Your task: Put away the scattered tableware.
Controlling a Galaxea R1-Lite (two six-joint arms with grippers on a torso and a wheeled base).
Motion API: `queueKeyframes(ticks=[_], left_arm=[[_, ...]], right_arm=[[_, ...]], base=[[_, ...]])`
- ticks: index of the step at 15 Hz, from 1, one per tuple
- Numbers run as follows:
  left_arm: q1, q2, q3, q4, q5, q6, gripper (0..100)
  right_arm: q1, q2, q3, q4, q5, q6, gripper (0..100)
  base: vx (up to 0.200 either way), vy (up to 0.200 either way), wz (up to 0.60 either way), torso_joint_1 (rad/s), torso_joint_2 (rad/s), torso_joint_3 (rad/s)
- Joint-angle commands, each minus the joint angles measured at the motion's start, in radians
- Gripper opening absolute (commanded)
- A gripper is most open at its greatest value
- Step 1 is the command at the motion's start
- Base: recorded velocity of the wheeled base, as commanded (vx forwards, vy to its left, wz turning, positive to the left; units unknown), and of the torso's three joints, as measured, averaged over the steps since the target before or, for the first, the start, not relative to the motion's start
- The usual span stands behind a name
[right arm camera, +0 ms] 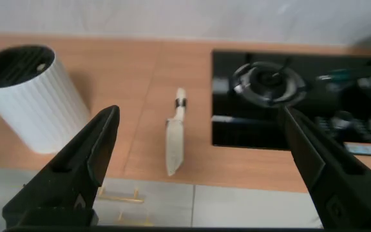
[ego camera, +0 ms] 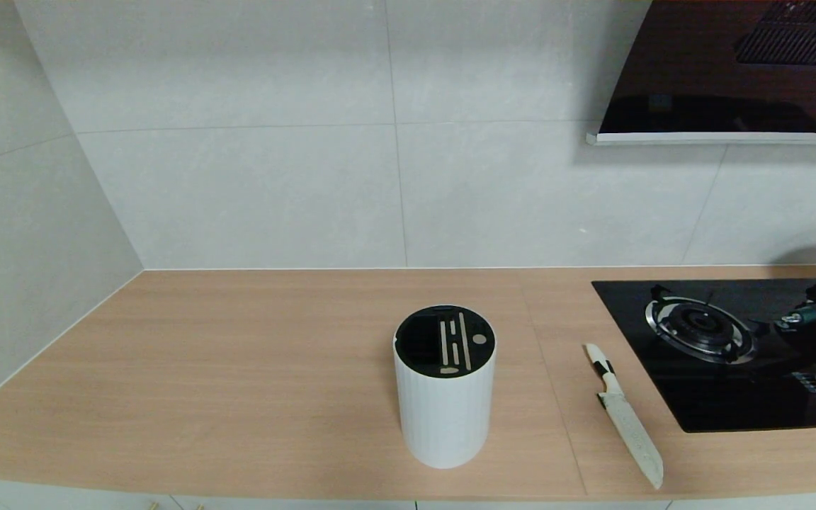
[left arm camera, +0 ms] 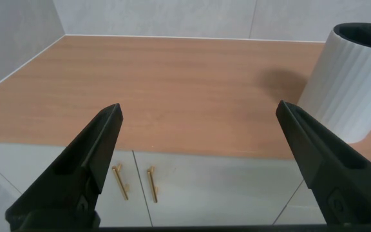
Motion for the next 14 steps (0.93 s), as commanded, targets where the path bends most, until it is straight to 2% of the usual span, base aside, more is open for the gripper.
queueKeyframes(ticks=[1,5,7,9,11,14], left_arm=[[0.000,0.000,0.000,0.000,0.000,-0.001,100],[0.000,0.000,0.000,0.000,0.000,-0.001,100],[0.000,0.000,0.000,0.000,0.000,-0.001,100],[0.000,0.000,-0.001,0.000,0.000,-0.001,100],[0.000,0.000,0.000,0.000,0.000,-0.001,100],[0.000,0.000,-0.001,0.000,0.000,-0.001,100]], right_arm=[[0.083,0.469,-0.104,-0.123,-0.001,0.001,100],[0.081,0.813,-0.166,-0.228,-0.001,0.001,100],[0.081,0.969,-0.164,-0.340,-0.001,-0.001,100],[0.083,1.186,-0.147,-0.508,-0.067,0.001,100],[0.083,1.302,-0.140,-0.639,-0.110,0.002,100],[0.084,1.425,-0.140,-0.757,-0.110,0.004,100]], base=[[0.000,0.000,0.00,0.000,0.00,0.000],[0.000,0.000,0.00,0.000,0.00,0.000],[0.000,0.000,0.00,0.000,0.00,0.000],[0.000,0.000,0.00,0.000,0.00,0.000],[0.000,0.000,0.00,0.000,0.00,0.000],[0.000,0.000,0.00,0.000,0.00,0.000]])
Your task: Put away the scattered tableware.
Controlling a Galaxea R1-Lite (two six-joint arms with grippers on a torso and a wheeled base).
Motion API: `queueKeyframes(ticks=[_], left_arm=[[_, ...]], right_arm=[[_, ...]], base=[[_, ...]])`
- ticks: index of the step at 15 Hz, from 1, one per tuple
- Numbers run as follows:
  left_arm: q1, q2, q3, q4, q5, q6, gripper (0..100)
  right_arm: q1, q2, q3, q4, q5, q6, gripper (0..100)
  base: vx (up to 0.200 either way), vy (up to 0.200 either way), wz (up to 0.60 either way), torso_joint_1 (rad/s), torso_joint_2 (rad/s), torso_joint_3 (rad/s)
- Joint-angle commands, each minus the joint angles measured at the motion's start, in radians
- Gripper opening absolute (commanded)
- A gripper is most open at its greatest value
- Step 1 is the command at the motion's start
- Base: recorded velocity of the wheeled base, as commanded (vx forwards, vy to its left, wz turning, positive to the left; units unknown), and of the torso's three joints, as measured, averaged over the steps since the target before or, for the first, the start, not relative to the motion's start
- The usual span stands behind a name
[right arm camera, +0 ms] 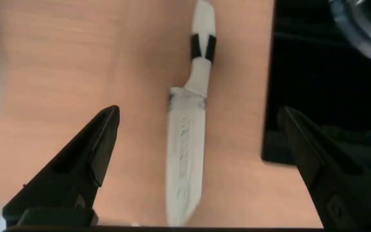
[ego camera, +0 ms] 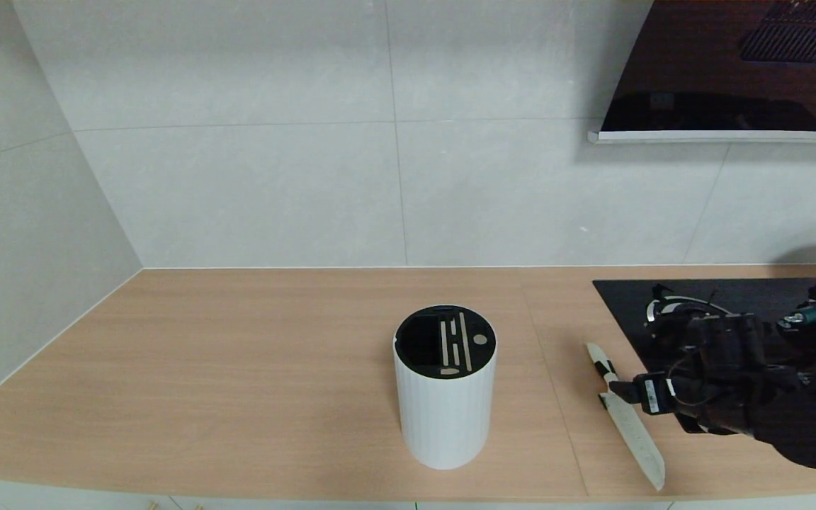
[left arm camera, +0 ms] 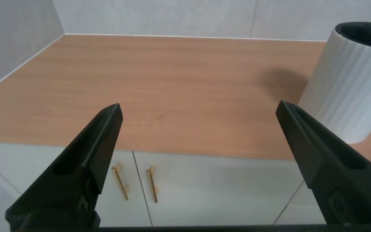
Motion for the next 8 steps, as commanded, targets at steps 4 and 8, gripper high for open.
queueKeyframes(ticks=[4,8], left_arm=[[0.000,0.000,0.000,0.000,0.000,0.000,100],[0.000,0.000,0.000,0.000,0.000,0.000,100]], right_arm=[[0.004,0.216,-0.001,-0.159,-0.007,0.000,100],[0.011,0.262,-0.013,-0.202,-0.009,0.001,100]], base=[[0.000,0.000,0.00,0.000,0.00,0.000],[0.000,0.000,0.00,0.000,0.00,0.000]])
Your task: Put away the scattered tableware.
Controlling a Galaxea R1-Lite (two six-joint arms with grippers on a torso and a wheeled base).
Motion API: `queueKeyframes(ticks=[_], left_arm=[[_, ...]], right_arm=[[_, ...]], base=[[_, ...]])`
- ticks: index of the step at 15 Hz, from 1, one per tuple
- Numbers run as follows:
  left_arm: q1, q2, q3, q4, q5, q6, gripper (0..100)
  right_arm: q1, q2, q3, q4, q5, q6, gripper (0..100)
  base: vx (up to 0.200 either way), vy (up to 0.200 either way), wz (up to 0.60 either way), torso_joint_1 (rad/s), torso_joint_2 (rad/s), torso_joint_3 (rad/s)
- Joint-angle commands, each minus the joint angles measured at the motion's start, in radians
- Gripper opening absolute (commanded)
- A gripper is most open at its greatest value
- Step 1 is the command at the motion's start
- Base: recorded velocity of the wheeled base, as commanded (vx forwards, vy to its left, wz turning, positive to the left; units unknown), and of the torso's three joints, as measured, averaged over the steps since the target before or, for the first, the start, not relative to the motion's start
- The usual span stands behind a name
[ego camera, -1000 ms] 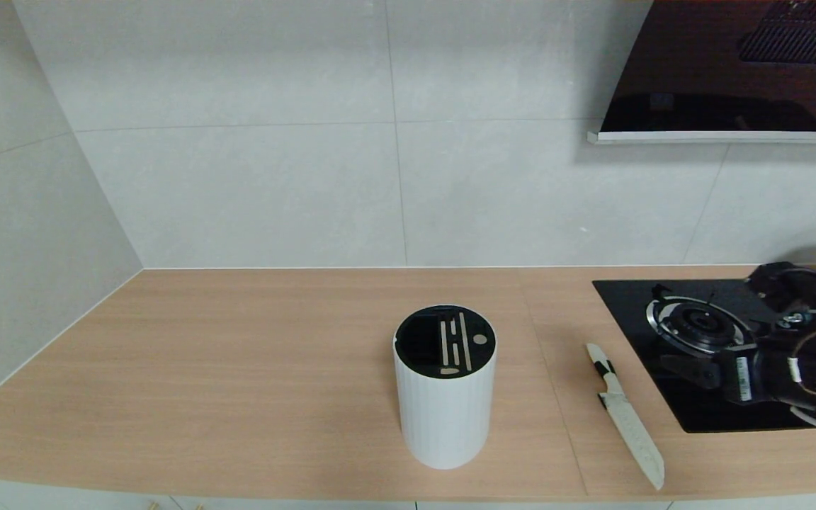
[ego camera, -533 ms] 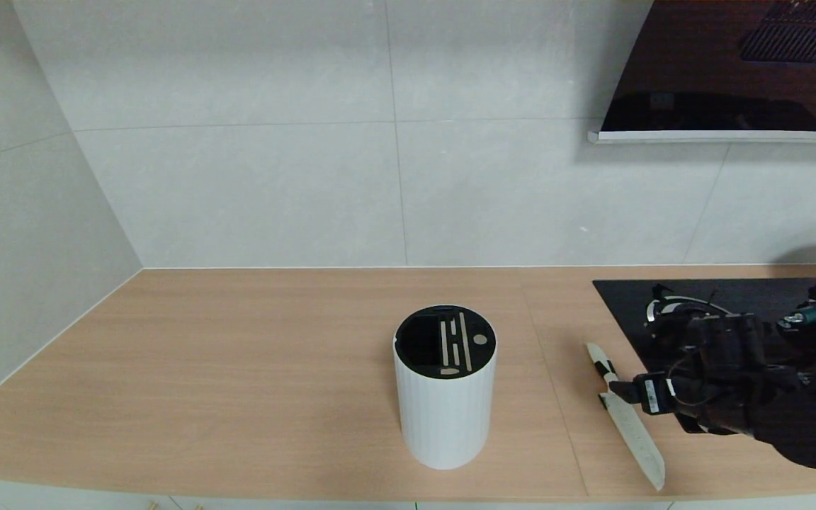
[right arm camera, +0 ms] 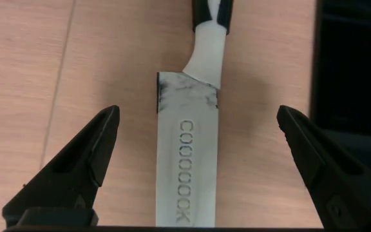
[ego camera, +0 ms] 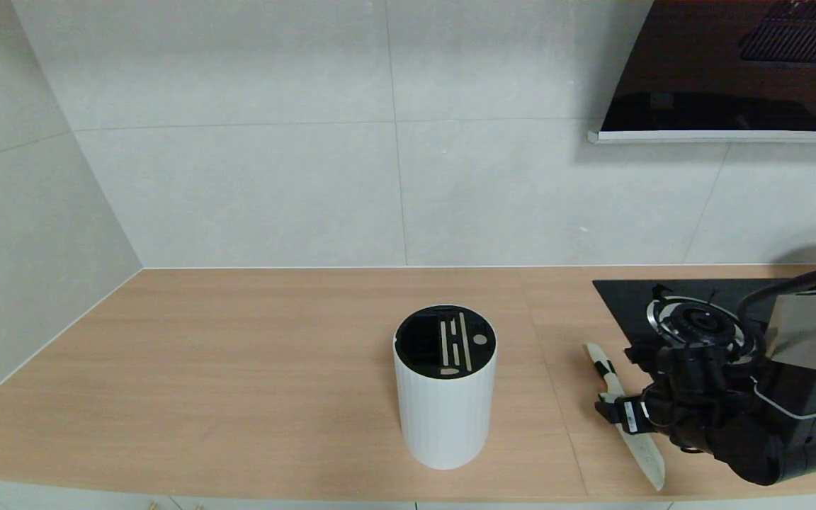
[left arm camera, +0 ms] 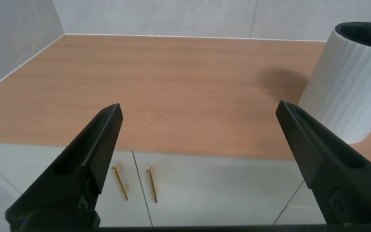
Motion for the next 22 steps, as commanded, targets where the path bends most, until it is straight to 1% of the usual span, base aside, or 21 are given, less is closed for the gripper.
queueKeyframes(ticks=[1,6,10,19,20,22], left_arm=[[0.000,0.000,0.000,0.000,0.000,-0.001,100],[0.000,0.000,0.000,0.000,0.000,0.000,100],[0.000,0.000,0.000,0.000,0.000,-0.001,100],[0.000,0.000,0.000,0.000,0.000,-0.001,100],[0.000,0.000,0.000,0.000,0.000,-0.001,100],[0.000,0.000,-0.001,0.000,0.000,-0.001,100]], right_arm=[[0.014,0.036,-0.003,-0.021,-0.003,0.001,100],[0.019,0.056,-0.019,-0.044,-0.005,0.006,100],[0.019,0.068,-0.031,-0.044,0.001,0.033,100],[0.019,0.110,-0.059,-0.044,0.001,0.039,100],[0.019,0.113,-0.059,-0.044,0.001,0.039,0],[0.019,0.124,-0.056,-0.044,0.000,0.036,0]], base=[[0.000,0.000,0.00,0.000,0.00,0.000],[0.000,0.000,0.00,0.000,0.00,0.000],[0.000,0.000,0.00,0.000,0.00,0.000],[0.000,0.000,0.00,0.000,0.00,0.000],[0.000,0.000,0.00,0.000,0.00,0.000],[0.000,0.000,0.00,0.000,0.00,0.000]])
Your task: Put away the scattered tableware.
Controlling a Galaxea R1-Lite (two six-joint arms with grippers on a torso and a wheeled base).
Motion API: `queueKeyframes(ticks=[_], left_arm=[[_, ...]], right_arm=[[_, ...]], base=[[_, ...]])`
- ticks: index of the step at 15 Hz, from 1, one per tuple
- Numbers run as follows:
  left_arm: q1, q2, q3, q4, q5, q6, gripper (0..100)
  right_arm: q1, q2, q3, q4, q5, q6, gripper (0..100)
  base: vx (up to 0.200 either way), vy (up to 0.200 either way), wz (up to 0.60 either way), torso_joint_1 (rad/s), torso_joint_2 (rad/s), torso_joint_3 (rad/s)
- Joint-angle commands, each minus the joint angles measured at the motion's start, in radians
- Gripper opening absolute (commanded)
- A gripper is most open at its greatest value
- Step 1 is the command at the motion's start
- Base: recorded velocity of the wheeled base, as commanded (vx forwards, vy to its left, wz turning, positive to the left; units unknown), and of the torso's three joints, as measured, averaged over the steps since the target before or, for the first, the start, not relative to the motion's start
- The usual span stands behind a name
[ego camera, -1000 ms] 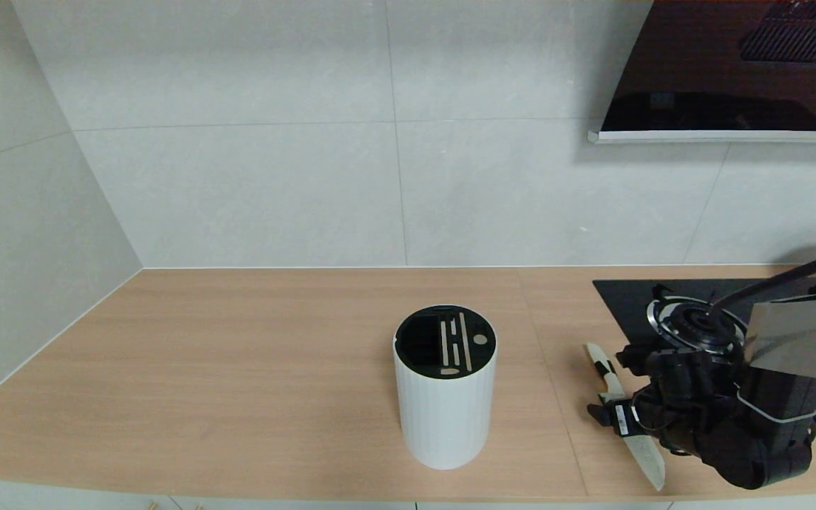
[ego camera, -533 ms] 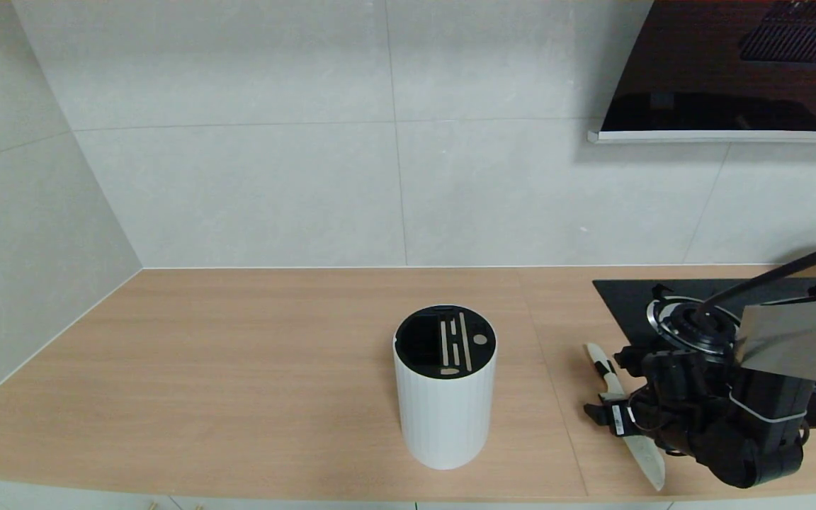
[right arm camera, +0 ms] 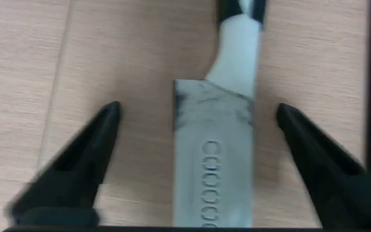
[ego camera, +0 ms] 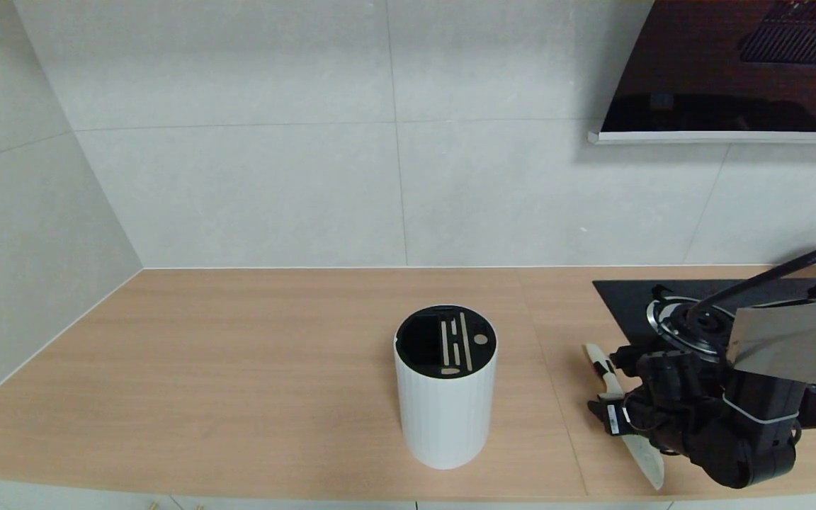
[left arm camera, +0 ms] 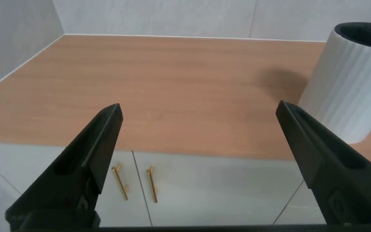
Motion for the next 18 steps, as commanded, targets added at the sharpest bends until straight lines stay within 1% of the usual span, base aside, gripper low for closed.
queueKeyframes(ticks=[1,10,12,14,15,16,17,18], left_arm=[[0.000,0.000,0.000,0.000,0.001,-0.001,100],[0.000,0.000,0.000,0.000,0.001,0.001,100],[0.000,0.000,0.000,0.000,0.001,0.004,100],[0.000,0.000,0.000,0.000,0.001,0.005,100],[0.000,0.000,0.000,-0.002,0.001,0.010,100],[0.000,0.000,-0.014,-0.026,-0.002,0.024,100],[0.000,0.005,-0.078,-0.045,-0.035,0.031,100],[-0.005,0.054,-0.166,-0.011,-0.121,0.033,100]], right_arm=[[0.001,0.011,0.002,0.005,-0.002,-0.002,0],[0.001,-0.020,0.019,0.005,-0.002,-0.002,0],[0.001,-0.073,0.037,0.005,-0.002,-0.002,0],[0.001,-0.201,0.070,0.007,-0.004,-0.003,0],[0.001,-0.273,0.079,0.011,-0.004,-0.003,0],[0.001,-0.349,0.080,0.018,-0.005,-0.003,0],[0.001,-0.429,0.071,0.039,-0.005,-0.005,0],[0.007,-0.515,0.037,0.085,-0.005,-0.005,0]], base=[[0.000,0.000,0.00,0.000,0.00,0.000],[0.000,0.000,0.00,0.000,0.00,0.000],[0.000,0.000,0.00,0.000,0.00,0.000],[0.000,0.000,0.00,0.000,0.00,0.000],[0.000,0.000,0.00,0.000,0.00,0.000],[0.000,0.000,0.00,0.000,0.00,0.000],[0.000,0.000,0.00,0.000,0.00,0.000],[0.000,0.000,0.00,0.000,0.00,0.000]])
